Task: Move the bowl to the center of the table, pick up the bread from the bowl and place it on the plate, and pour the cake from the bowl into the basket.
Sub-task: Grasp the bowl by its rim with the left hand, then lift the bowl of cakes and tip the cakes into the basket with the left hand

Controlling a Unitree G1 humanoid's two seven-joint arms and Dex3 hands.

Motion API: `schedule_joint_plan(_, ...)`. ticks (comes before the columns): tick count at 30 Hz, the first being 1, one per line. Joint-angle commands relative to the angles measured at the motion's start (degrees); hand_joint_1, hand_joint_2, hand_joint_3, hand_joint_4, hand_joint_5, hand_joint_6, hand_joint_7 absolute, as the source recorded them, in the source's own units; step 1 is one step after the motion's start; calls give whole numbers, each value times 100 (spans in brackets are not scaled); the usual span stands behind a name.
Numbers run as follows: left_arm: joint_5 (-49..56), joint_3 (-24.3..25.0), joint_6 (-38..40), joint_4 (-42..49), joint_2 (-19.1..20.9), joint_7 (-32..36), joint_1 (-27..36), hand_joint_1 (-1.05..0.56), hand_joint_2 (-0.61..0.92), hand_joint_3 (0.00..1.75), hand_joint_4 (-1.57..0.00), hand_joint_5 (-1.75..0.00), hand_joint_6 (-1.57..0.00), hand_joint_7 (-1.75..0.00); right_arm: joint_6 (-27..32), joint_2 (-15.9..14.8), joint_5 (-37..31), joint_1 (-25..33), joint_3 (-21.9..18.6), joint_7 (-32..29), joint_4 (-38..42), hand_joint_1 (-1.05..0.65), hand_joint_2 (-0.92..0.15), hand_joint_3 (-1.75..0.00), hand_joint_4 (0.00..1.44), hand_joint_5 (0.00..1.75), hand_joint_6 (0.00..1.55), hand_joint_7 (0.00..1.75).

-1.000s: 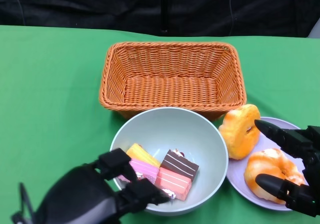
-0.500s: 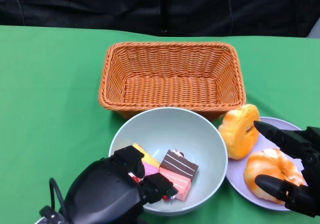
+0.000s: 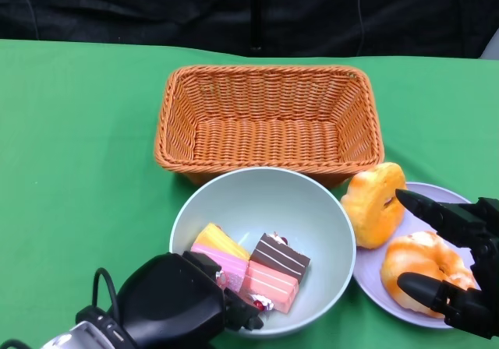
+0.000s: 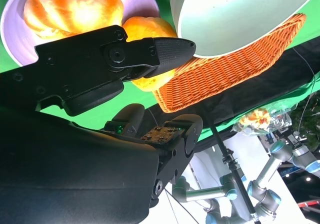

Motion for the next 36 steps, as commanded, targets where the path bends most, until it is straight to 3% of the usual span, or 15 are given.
schedule_joint_plan(1,81,-169,-410,507,162,675,-208,-32,84,0,-81,-89,-111,-11,35,-22,22,23,-44,47,-54,-54,-92,-27,26,75,49,7)
schedule_joint_plan(2,190,-224,-584,695,195,1020,-307,-33,81,0,-88,-93,-117,-11,31,-25,19,23,-45,48,-53,-54,-92,-27,26,75,49,7)
schedule_joint_plan(5,737,-432,-1089,1403,251,2602,-659,-38,74,0,-94,-155,-136,-14,15,-21,38,38,-50,58,-57,-54,-92,-27,27,76,49,7)
schedule_joint_plan(7,982,-543,-1215,1684,280,3252,-805,-34,74,0,-102,-171,-120,-66,4,-20,44,41,-52,57,-53,-54,-92,-27,27,76,49,7)
schedule_joint_plan(9,1276,-673,-1256,1881,372,3807,-984,-31,74,0,-103,-174,-110,-88,36,-20,32,49,-48,85,-76,-54,-92,-27,28,76,49,7)
schedule_joint_plan(10,1368,-723,-1262,1951,404,3991,-1043,-31,75,1,-103,-174,-108,-91,45,-19,29,51,-47,94,-84,-55,-92,-27,28,76,49,7)
schedule_joint_plan(15,1418,-805,-1229,1999,558,4271,-1173,-29,77,1,-99,-175,-96,-117,0,-27,40,46,-54,77,-62,-55,-92,-27,29,77,50,7)
schedule_joint_plan(17,1409,-804,-1211,1973,584,4363,-1185,-28,80,3,-100,-175,-89,-140,0,-24,60,54,-58,84,-72,-54,-92,-27,29,78,50,7)
schedule_joint_plan(23,910,-491,-1197,1426,852,4018,-915,-24,80,4,-102,-175,-89,-150,-51,-11,81,41,-70,35,-47,-54,-92,-27,29,79,50,7)
schedule_joint_plan(27,511,-228,-1227,1065,1072,3670,-686,-16,82,11,-105,-175,-82,-173,-104,18,108,41,-92,-27,-19,-54,-92,-27,29,79,51,7)
schedule_joint_plan(28,411,-132,-1248,953,1156,3607,-599,-15,78,21,-105,-175,-82,-174,-109,34,114,38,-98,-46,-14,-54,-92,-27,29,79,51,7)
schedule_joint_plan(30,173,89,-1365,738,1323,3571,-380,-13,33,114,-105,-175,-83,-174,-114,72,119,33,-114,-94,-1,-53,-92,-27,29,79,52,7)
schedule_joint_plan(32,3,233,-1490,616,1390,3564,-232,-13,23,137,-105,-175,-83,-175,-123,91,119,33,-125,-129,16,-54,-92,-26,29,79,52,7)
schedule_joint_plan(36,-470,495,-1742,381,1403,3437,22,-13,22,145,-104,-175,-82,-175,-133,112,108,30,-139,-170,43,-54,-92,-27,30,80,52,7)
